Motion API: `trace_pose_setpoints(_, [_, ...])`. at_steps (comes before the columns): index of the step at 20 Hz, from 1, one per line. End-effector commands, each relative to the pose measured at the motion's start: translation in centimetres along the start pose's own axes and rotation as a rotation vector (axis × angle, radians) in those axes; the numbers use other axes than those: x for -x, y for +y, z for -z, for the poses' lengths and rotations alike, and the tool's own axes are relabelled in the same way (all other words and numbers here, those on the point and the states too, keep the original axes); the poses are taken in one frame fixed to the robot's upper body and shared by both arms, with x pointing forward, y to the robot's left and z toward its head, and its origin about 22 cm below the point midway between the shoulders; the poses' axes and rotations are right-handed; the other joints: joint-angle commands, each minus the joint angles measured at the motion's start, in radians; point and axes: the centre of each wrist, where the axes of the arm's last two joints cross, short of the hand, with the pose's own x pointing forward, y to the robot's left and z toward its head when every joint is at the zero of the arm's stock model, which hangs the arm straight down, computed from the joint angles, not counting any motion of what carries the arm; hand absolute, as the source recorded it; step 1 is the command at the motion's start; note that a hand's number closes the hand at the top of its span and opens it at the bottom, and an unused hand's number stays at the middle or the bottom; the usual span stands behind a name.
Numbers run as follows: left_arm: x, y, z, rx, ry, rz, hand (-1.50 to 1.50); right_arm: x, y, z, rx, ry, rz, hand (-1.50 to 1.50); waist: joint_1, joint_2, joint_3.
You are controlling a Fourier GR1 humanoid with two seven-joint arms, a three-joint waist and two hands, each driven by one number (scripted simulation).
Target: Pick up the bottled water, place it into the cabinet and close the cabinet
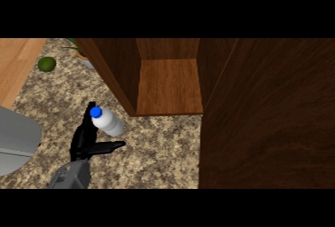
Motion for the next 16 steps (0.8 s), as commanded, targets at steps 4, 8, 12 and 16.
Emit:
trace_pose_setpoints(4, [1.5, -1.5, 0.6, 0.051, -0.031, -0.084, -1.50, -4.2, 1.9, 0.3, -0.031, -0.090, 0.037, -1.50, 0.003, 0.000, 0.000])
trace_pose_setpoints(8, [1.8, -0.6, 0.7, 0.046, -0.047, -0.206, 1.50, -4.4, 1.7, 0.0, -0.038, -0.088, 0.025, -1.50, -0.011, 0.002, -0.001])
trace_pose_setpoints(12, [2.5, -0.2, 0.0, 0.058, -0.067, -0.292, 1.50, -4.8, 2.2, -0.9, -0.025, -0.061, 0.007, -1.50, -0.004, -0.002, 0.000])
trace_pose_setpoints(16, [1.9, -0.7, 1.0, 0.103, -0.090, -0.257, 1.50, -5.7, 1.5, -0.6, -0.034, -0.079, -0.015, -1.50, 0.002, -0.002, 0.000])
